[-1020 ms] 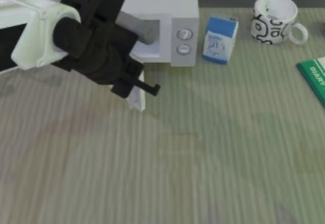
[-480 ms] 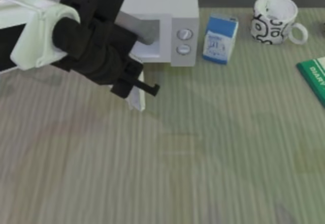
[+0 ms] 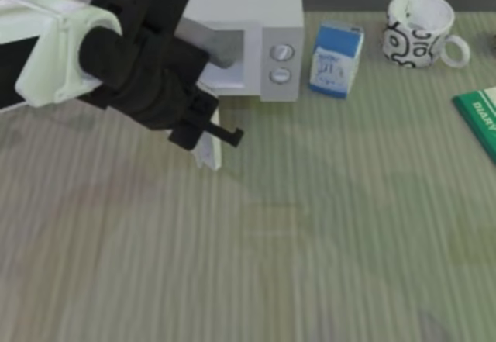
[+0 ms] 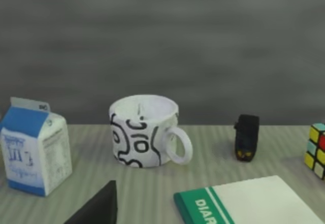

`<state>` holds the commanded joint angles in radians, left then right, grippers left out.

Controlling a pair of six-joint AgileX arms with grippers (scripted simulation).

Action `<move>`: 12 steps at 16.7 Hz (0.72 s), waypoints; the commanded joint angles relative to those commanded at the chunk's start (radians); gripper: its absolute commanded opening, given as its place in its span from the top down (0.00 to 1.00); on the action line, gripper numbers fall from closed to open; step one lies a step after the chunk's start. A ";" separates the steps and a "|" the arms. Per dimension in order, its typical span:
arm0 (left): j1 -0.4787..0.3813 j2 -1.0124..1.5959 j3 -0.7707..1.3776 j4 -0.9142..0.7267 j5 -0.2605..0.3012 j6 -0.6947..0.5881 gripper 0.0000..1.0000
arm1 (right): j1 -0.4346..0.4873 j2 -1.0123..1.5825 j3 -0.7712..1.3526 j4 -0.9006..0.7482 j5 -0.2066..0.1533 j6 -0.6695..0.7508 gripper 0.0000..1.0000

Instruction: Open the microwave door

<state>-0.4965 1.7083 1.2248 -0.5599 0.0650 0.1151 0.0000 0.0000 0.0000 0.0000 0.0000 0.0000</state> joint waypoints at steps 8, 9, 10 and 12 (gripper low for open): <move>-0.003 0.002 -0.003 0.000 0.008 0.000 1.00 | 0.000 0.000 0.000 0.000 0.000 0.000 0.00; 0.001 -0.003 -0.005 0.000 0.014 0.013 1.00 | 0.000 0.000 0.000 0.000 0.000 0.000 0.00; 0.009 -0.010 -0.011 -0.001 0.023 0.031 1.00 | 0.000 0.000 0.000 0.000 0.000 0.000 0.00; 0.029 -0.022 -0.032 -0.010 0.048 0.080 1.00 | 0.000 0.000 0.000 0.000 0.000 0.000 0.00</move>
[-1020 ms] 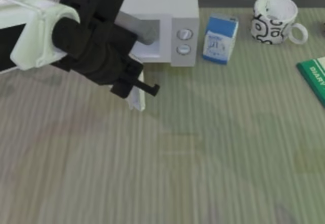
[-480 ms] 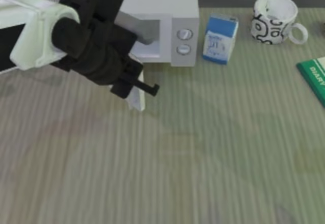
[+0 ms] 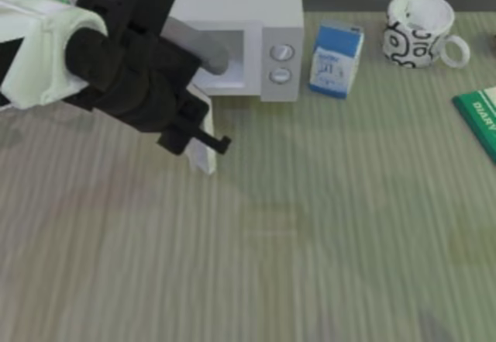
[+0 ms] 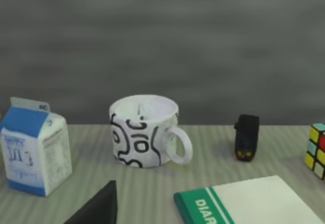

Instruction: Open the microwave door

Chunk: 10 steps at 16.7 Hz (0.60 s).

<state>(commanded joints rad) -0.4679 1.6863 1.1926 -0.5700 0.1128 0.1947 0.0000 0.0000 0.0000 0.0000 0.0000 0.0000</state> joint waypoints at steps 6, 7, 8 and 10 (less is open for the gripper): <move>0.036 -0.035 -0.029 -0.005 0.046 0.085 1.00 | 0.000 0.000 0.000 0.000 0.000 0.000 0.00; 0.036 -0.035 -0.029 -0.005 0.046 0.085 1.00 | 0.000 0.000 0.000 0.000 0.000 0.000 0.00; 0.036 -0.035 -0.029 -0.005 0.046 0.085 1.00 | 0.000 0.000 0.000 0.000 0.000 0.000 0.00; 0.036 -0.035 -0.029 -0.005 0.046 0.085 1.00 | 0.000 0.000 0.000 0.000 0.000 0.000 0.00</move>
<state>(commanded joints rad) -0.4322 1.6516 1.1640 -0.5747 0.1587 0.2800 0.0000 0.0000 0.0000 0.0000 0.0000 0.0000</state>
